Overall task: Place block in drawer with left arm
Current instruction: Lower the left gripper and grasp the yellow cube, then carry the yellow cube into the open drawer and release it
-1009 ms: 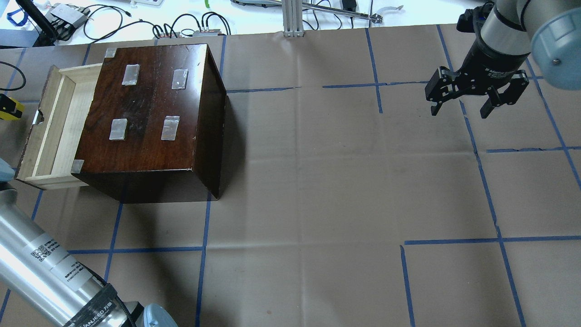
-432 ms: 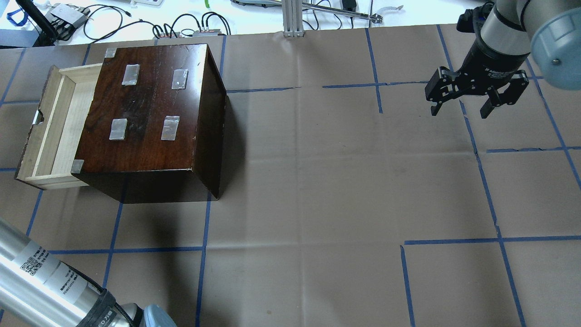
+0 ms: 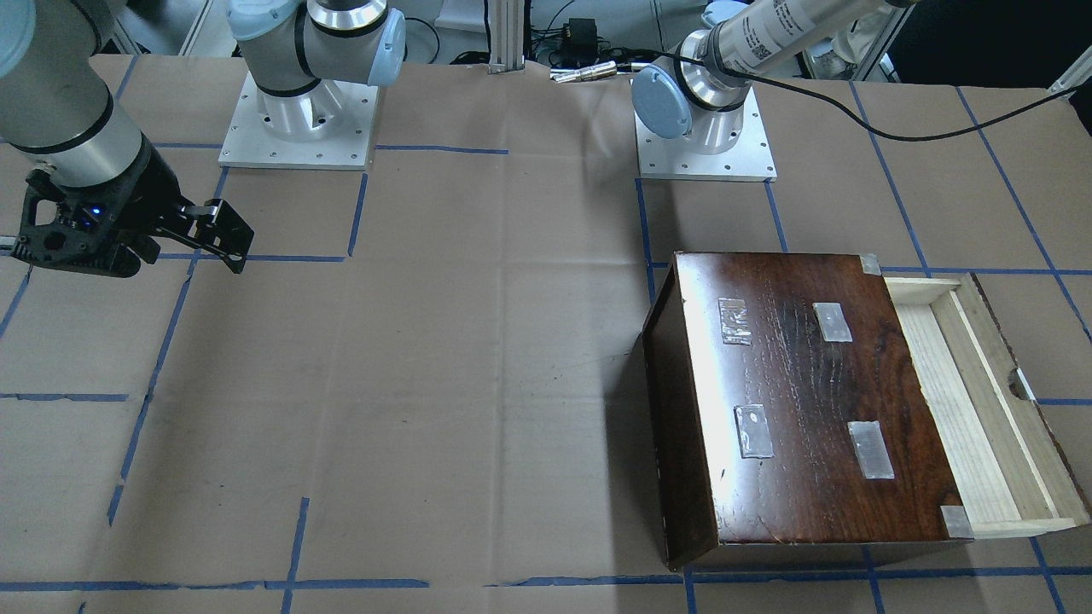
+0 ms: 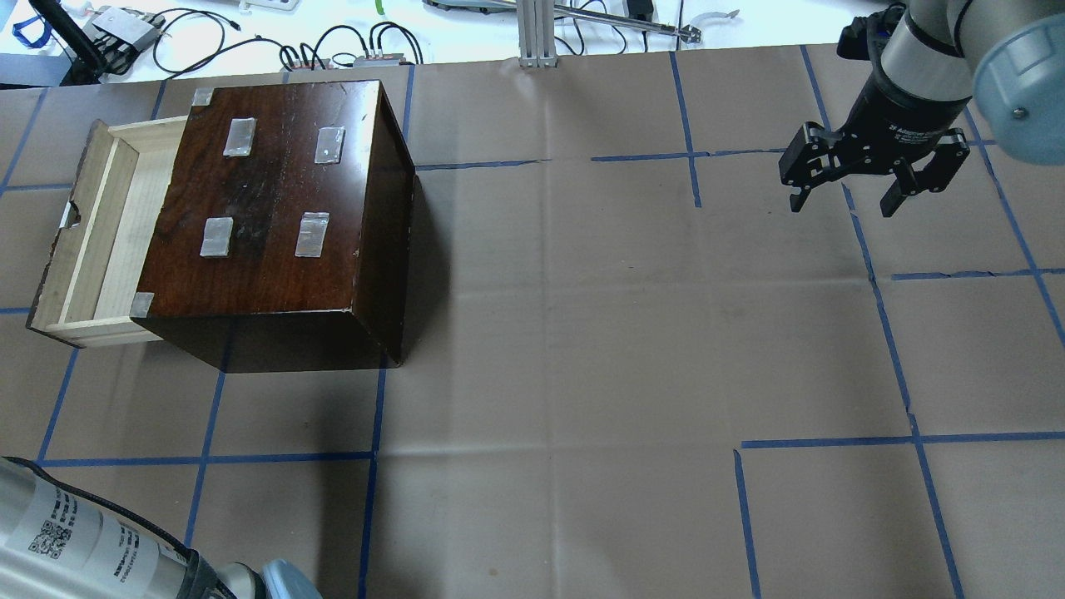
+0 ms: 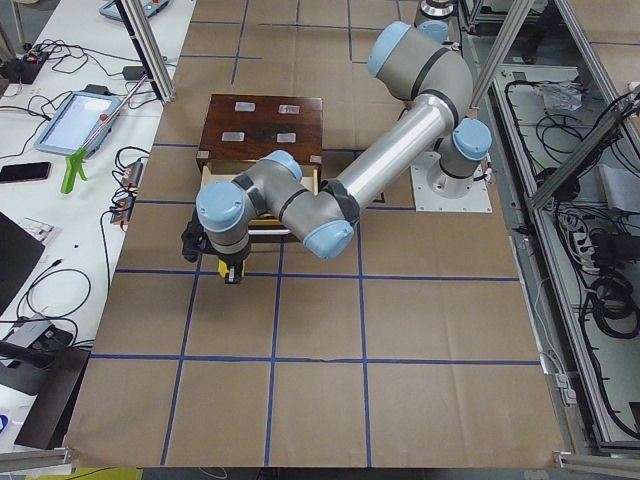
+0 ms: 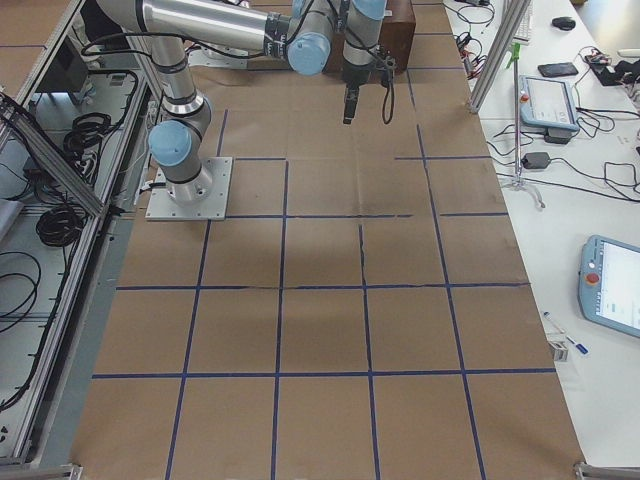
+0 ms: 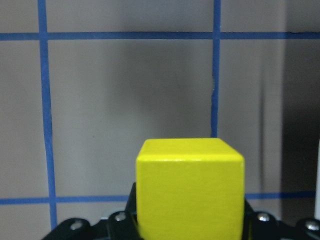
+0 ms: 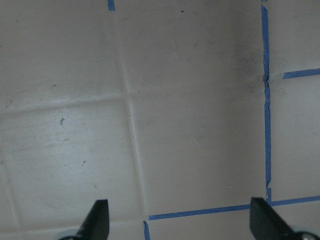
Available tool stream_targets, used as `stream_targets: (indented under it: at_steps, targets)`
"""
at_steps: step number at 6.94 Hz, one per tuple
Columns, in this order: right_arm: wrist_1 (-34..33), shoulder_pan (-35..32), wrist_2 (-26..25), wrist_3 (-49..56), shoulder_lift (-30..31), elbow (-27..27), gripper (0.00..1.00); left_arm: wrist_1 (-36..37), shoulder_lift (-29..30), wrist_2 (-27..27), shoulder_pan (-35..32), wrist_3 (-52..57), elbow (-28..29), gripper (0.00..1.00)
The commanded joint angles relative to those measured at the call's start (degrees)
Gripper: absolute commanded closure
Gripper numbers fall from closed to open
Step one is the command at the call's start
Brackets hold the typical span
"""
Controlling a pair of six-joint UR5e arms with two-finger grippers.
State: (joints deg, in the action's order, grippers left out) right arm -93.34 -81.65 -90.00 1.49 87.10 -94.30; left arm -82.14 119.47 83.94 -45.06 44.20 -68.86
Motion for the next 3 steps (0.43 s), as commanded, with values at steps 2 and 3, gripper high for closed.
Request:
stream_targets:
  at_steps: [2, 3]
  targets:
    - [0.0, 0.0, 0.0, 0.0, 0.0, 0.0, 0.0, 0.23, -11.78, 0.0, -5.54, -9.7, -13.02, 0.63]
    - [0.0, 0.0, 0.0, 0.0, 0.0, 0.0, 0.0, 0.23, -13.72, 0.0, -8.87, -14.27, -15.23, 0.63]
